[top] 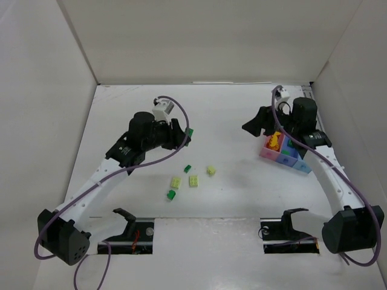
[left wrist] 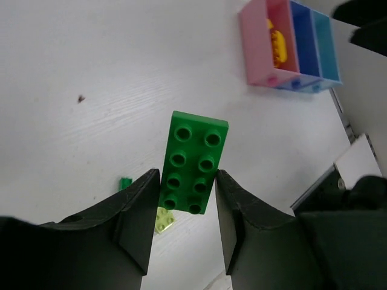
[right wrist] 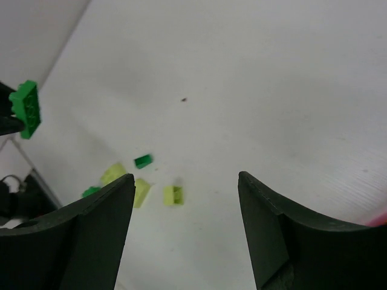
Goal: Sort the legos into containers by color
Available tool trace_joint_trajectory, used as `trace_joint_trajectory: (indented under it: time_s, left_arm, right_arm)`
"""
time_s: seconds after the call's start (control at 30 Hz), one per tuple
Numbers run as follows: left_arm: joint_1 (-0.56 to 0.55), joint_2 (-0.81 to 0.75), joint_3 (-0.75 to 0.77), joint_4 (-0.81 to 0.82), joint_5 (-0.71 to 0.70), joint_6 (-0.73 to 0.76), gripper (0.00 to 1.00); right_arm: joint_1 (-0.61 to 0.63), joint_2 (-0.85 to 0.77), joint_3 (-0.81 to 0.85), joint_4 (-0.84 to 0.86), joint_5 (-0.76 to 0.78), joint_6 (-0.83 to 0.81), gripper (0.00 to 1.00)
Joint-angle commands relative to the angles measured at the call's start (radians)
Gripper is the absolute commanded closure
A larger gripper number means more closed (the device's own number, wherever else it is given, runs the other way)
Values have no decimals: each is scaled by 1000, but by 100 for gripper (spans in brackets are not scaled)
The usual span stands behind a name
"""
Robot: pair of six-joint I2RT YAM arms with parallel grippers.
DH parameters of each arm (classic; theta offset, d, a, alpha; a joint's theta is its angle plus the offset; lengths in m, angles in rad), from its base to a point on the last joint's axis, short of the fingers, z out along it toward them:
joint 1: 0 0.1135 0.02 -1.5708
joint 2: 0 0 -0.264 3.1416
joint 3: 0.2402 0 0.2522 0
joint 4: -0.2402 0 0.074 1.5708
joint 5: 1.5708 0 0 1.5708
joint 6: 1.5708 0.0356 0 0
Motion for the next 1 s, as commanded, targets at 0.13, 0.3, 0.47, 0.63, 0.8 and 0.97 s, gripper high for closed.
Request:
trace_joint_trajectory:
  time_s: [0.13, 0.3, 0.47, 0.63, 0.8, 0.97]
  left_arm:
    - [-96, 61, 115, 112, 182, 340, 64]
    - [-206, 164, 209, 55, 67, 394, 69]
    - [-245, 227, 263, 26, -2, 395, 74]
    - [-276, 236, 281, 26, -57, 405, 74]
    - [-285, 256, 294, 26, -67, 405, 74]
    - [-294, 274, 312, 26, -93, 405, 75]
  right_arm:
    - [129, 82, 168, -84, -262, 64, 26]
    - [189, 173, 232, -96, -336, 102, 26]
    - [228, 257, 338, -230, -325, 90, 25]
    - [248, 300, 358, -284, -305, 90, 25]
    - [277, 334, 371, -262, -296, 117, 31]
    - [298, 356, 371, -218, -296, 162, 38]
